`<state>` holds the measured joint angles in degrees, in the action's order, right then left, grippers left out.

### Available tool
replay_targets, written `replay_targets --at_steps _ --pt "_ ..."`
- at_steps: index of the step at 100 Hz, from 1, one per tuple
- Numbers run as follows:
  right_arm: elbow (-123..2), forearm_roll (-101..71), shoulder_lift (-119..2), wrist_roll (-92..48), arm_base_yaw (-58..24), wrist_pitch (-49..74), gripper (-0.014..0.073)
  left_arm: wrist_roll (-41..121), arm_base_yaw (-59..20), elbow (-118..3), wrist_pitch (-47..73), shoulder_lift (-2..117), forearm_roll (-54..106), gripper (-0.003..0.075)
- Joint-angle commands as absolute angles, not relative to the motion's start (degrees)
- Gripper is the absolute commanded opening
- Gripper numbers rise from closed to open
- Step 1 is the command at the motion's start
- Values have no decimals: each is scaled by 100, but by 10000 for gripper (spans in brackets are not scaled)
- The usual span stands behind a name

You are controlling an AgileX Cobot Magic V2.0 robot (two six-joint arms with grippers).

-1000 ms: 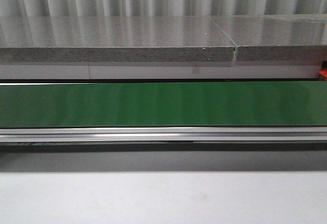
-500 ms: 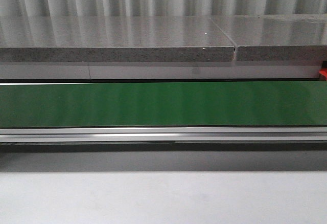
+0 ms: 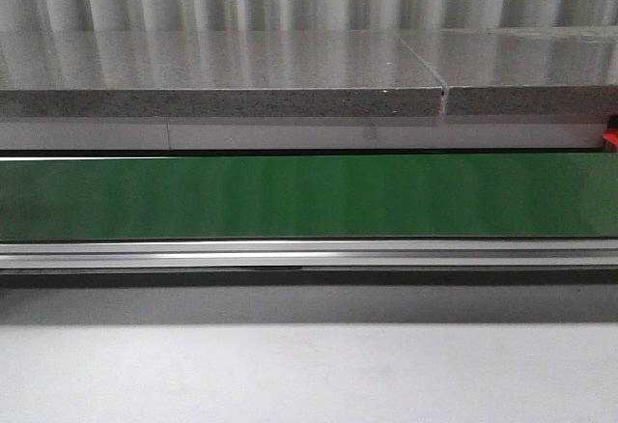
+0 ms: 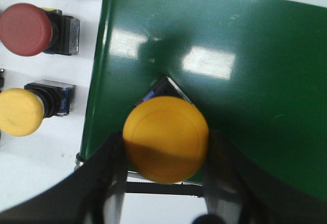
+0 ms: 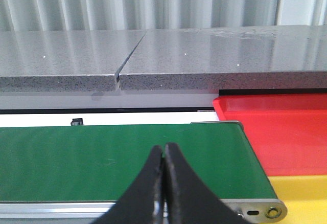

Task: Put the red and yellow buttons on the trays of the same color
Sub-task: 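Lower the yellow button onto the green conveyor and open the left gripper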

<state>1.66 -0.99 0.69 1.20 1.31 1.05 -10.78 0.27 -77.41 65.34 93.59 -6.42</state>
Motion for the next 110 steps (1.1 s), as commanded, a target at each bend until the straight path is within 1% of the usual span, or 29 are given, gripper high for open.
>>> replay_targets --at_steps 1,8,17,20,22,24,26,27,29,32,37,42,57,85,102,110 --pt "71 -41 120 114 135 -344 -69 -1008 -18 -7930 6549 9250 -644 -17" --pt "71 -41 120 114 135 -344 -69 -976 -18 -7930 6591 9291 -642 18" --pt "71 -41 120 114 135 -344 -69 -881 -46 -7930 6601 9289 -642 139" --pt "71 -41 120 114 135 -344 -69 -822 -47 -7930 6601 9289 -632 206" --pt "71 -41 120 114 135 -344 -69 -797 -47 -7930 6601 9289 -632 236" --pt "71 -41 120 114 135 -344 -69 -796 -59 -7930 6601 9289 -632 299" --pt "71 -41 120 114 135 -344 -69 -796 -71 -7930 6601 9289 -632 333" --pt "71 -41 120 114 135 -344 -69 -784 -71 -7930 6602 9289 -632 366" --pt "71 -41 120 114 135 -344 -69 -783 -71 -7930 6602 9289 -632 398" --pt "71 -41 120 114 135 -344 -69 -771 -83 -7930 6602 9289 -632 473" --pt "71 -41 120 114 135 -344 -69 -727 -108 -7930 6628 9289 -632 551" --pt "71 -41 120 114 135 -344 -69 -646 -118 -7930 6629 9289 -613 569" --pt "71 -41 120 114 135 -344 -69 -534 -300 -8137 6783 9289 -603 564" --pt "71 -41 120 114 135 -344 -69 -501 -753 -9361 7147 9289 -603 564" --pt "71 -41 120 114 135 -344 -69 -501 -698 -9441 7221 9057 -748 564" --pt "71 -41 120 114 135 -344 -69 -501 -550 -9388 7259 8915 -797 564"
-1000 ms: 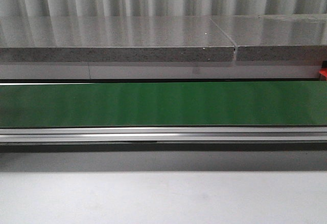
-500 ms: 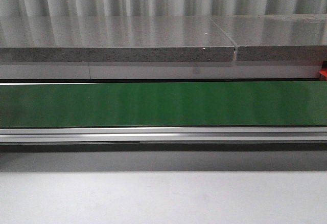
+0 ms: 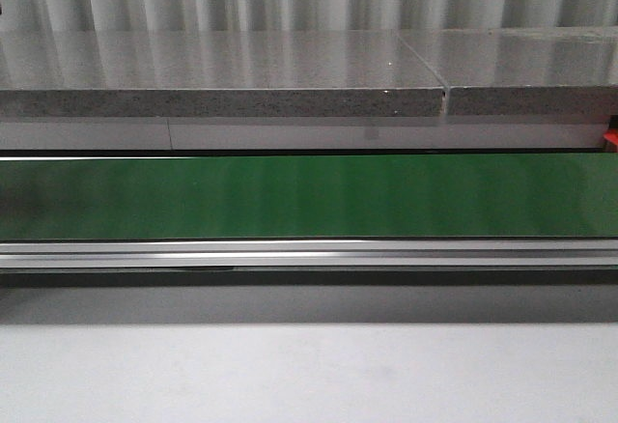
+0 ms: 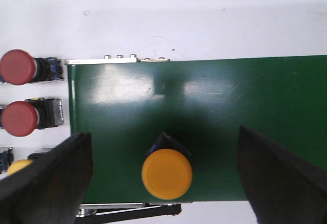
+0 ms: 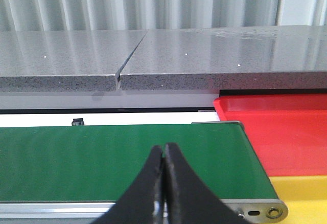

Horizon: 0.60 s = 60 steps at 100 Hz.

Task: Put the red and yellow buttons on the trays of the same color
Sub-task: 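Lower the yellow button onto the green conveyor and open the left gripper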

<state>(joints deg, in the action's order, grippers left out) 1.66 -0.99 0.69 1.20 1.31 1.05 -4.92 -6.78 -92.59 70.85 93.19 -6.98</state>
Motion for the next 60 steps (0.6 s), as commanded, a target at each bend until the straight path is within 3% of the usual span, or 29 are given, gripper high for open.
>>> replay_targets --at_steps 1,60 --pt "71 -41 120 114 135 -344 -69 -501 -516 -9362 7249 8885 -797 564" --pt "71 -41 120 114 135 -344 -69 -983 1837 -6370 6236 7145 -797 564"
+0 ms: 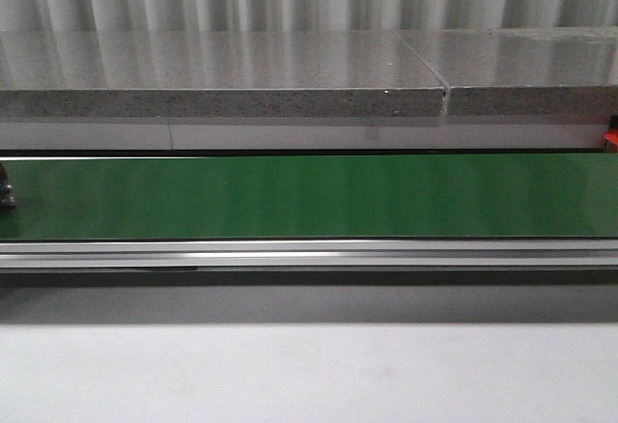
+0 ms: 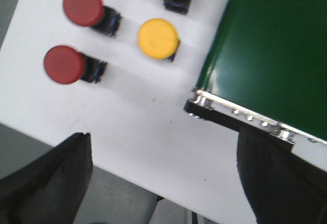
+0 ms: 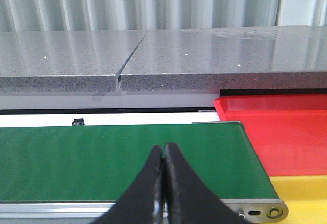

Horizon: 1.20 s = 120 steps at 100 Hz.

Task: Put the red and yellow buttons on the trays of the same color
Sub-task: 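Lower the yellow button onto the green conveyor and open the left gripper, then move the left gripper to the red push button and grasp it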

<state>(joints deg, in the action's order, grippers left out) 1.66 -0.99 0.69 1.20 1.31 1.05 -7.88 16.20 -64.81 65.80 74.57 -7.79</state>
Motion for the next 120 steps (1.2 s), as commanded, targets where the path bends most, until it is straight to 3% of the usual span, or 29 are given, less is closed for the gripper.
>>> replay_targets --at_steps 1,68,120 --pt "71 -41 120 114 135 -344 -69 -1011 1883 -6336 6225 7121 -797 564" --pt "71 -41 120 114 135 -344 -69 -966 2053 -6225 6148 7661 -853 564" --pt "71 -41 120 114 135 -344 -69 -564 3280 -6383 5867 8405 -137 564"
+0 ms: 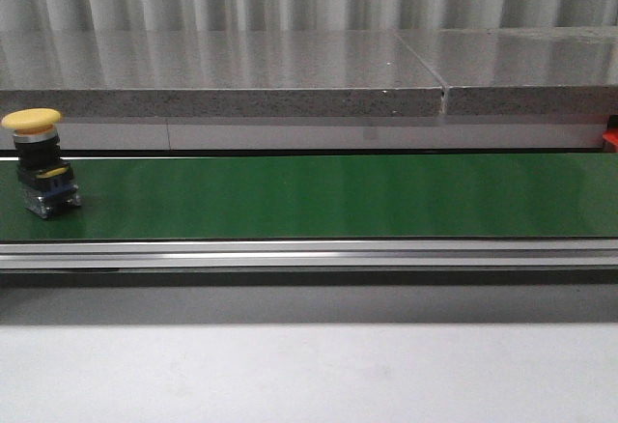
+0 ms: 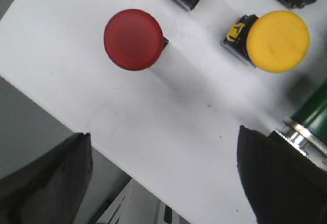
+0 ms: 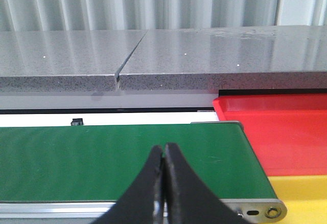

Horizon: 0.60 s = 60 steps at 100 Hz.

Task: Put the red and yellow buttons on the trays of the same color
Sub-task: 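Move the left gripper to the red push button and grasp it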

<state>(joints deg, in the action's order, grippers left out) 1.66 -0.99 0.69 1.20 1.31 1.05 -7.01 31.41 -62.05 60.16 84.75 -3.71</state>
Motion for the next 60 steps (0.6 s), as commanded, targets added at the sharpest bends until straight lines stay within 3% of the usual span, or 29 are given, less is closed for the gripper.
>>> replay_targets --at_steps 1,60 --pt "71 -41 120 114 135 -344 -69 -562 3291 -6383 5867 8420 -118 564" --pt "71 -41 120 114 135 -344 -69 -551 3520 -7112 5701 9618 -68 564"
